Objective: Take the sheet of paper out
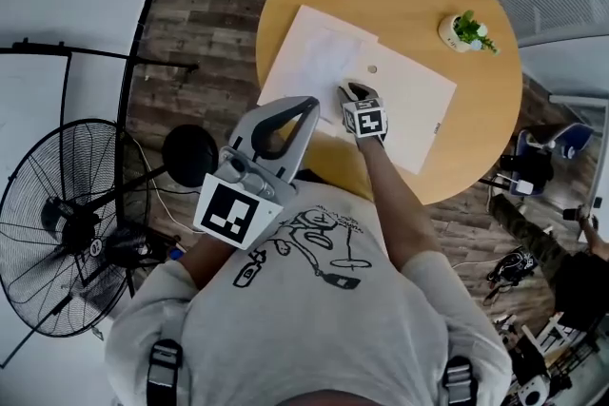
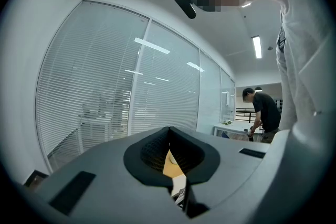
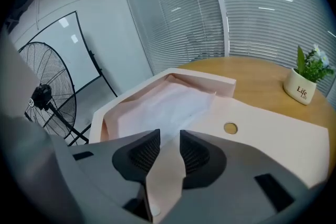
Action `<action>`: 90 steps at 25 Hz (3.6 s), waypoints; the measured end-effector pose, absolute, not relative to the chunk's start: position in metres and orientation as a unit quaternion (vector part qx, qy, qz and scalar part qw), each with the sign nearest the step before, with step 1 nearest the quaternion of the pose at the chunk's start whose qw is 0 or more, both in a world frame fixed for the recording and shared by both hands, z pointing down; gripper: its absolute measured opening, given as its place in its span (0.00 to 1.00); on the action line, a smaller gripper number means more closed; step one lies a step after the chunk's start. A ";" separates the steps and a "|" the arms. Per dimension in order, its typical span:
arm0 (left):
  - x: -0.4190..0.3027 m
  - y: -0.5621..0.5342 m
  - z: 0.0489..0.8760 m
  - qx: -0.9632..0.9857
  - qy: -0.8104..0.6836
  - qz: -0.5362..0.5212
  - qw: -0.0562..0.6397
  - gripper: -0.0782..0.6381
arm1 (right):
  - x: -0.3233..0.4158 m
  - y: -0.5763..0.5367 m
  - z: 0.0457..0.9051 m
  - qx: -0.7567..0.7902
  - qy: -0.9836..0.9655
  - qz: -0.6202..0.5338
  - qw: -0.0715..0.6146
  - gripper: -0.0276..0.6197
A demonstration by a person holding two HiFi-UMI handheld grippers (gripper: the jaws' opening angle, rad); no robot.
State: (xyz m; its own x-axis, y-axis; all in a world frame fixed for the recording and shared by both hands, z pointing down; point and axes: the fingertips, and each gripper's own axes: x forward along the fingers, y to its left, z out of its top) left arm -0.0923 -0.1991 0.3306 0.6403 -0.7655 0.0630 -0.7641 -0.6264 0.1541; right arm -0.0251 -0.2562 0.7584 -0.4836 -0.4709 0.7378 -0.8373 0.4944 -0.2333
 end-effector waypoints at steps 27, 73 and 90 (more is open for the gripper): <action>-0.111 -0.211 0.351 0.892 -0.440 0.017 0.106 0.14 | -0.047 -0.279 0.801 0.407 -0.786 0.277 0.373 0.33; -0.096 -0.167 0.326 0.901 -0.425 0.002 0.084 0.14 | -0.002 -0.259 0.738 0.449 -0.797 0.271 0.300 0.06; -0.065 -0.151 0.317 0.911 -0.406 -0.006 0.076 0.14 | 0.037 -0.230 0.691 0.468 -0.810 0.263 0.237 0.06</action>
